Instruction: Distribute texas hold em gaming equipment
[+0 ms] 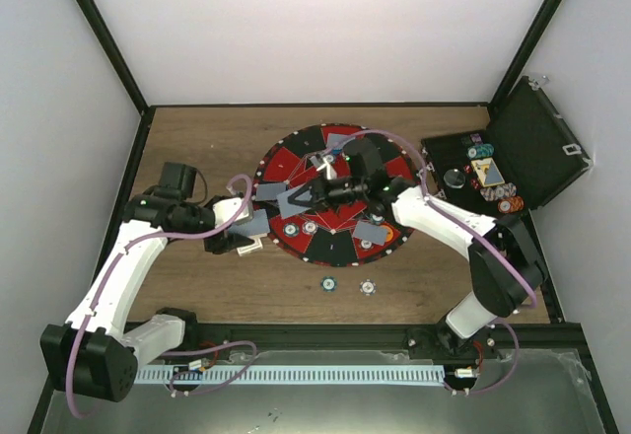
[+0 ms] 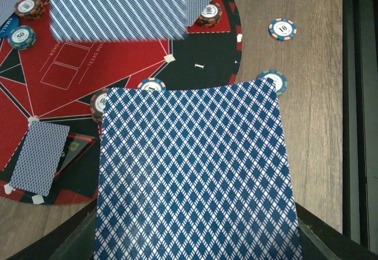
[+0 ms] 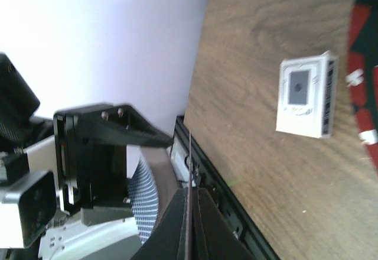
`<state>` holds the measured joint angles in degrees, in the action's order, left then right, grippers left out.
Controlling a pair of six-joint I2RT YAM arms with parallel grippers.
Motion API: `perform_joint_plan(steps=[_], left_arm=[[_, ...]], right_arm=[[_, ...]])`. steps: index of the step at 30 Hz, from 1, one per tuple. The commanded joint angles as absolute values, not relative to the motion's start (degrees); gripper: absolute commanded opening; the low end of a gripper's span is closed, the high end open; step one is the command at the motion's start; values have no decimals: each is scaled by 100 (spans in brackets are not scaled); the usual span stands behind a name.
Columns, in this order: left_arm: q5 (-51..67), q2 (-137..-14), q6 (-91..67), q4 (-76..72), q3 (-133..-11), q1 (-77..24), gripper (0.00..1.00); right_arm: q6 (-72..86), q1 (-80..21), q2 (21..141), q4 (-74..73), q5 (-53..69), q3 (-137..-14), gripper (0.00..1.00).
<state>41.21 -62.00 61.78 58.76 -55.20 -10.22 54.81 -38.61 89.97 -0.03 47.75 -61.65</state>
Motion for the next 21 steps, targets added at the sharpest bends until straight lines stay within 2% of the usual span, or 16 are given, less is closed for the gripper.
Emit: perform_joint_plan(steps=[1,6,16,21], left_arm=[[4241,-6059,6328,5806,-5595,-1010,6],[4258,-5997,6305,5852,-5614,-1006,7],[4263,-5950,6259,5916,-5663,-1011,7],[4289,-5985,6207,5900,-5695,-1011,7]], right_arm=[[5217,-3252,8810,-200,4895,-6045,1],[4947,-2928,9451,-258,4922,-6315,1],[4854,-3217,11844,-585,4761,-8224,1],[4912,-3373,12516,-692,4661,-9022,2]])
